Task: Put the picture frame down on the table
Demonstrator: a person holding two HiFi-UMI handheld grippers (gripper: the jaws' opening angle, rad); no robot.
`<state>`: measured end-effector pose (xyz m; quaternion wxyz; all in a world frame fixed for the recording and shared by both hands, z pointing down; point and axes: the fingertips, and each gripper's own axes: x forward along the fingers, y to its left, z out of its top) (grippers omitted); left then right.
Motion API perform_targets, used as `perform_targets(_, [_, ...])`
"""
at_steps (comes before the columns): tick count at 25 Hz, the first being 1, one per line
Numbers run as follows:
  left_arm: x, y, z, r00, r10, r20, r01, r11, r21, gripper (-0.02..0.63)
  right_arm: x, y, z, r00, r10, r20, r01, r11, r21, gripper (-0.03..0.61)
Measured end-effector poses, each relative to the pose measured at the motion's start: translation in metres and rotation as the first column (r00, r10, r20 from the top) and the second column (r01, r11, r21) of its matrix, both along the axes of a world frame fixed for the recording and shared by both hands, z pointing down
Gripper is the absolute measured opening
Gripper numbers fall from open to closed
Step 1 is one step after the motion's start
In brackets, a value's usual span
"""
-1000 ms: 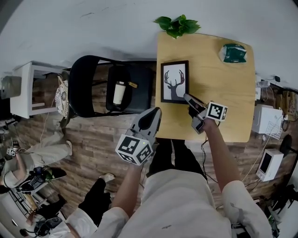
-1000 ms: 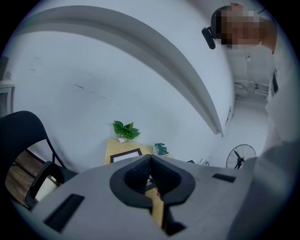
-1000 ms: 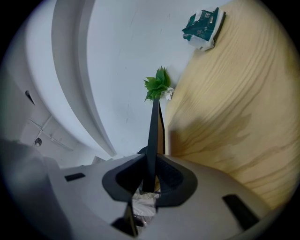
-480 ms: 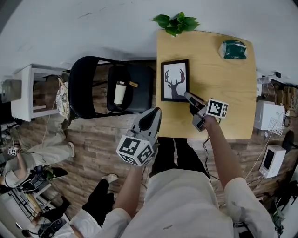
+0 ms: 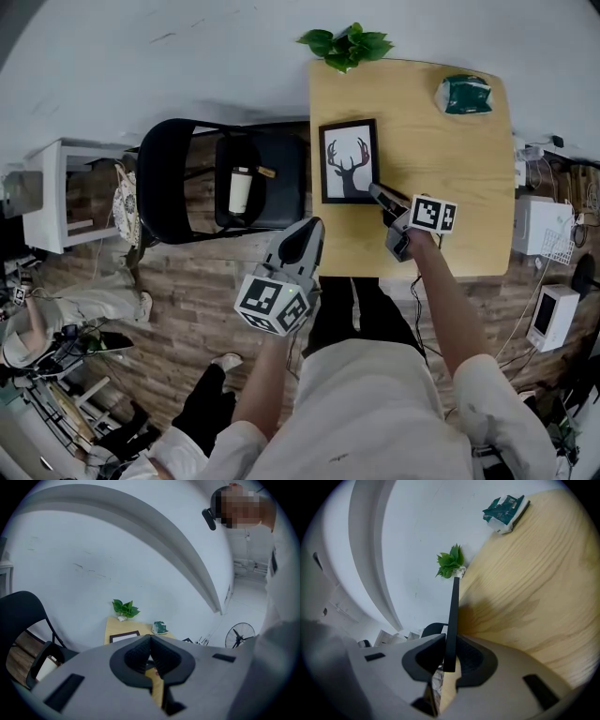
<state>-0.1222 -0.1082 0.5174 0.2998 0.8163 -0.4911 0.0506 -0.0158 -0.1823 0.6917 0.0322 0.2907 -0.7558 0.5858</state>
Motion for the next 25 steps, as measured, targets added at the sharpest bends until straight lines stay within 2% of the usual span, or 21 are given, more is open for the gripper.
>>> perform_targets(7, [0.004,-0.002,0.001,1.0,0.008,0.003,-0.008,1.0,-0.001,0.006,0.006,-0.003,0.011,0.991,-0.014,-0.13,0.017,1.0,0.021,0.076])
perform_targets(13, [0.004,-0.004,0.003,1.0,0.012,0.003,-0.012,1.0,-0.001,0.006,0.01,-0.006,0.021,0.968,-0.03,-0.25,0.041,0.998,0.038,0.08])
perform_targets(25, [0.003,-0.008,0.003,1.0,0.019,0.002,-0.019,1.0,-0.007,0.006,0.016,-0.006,0.036,0.92,-0.023,-0.391,0.033,0.999,0.019,0.081])
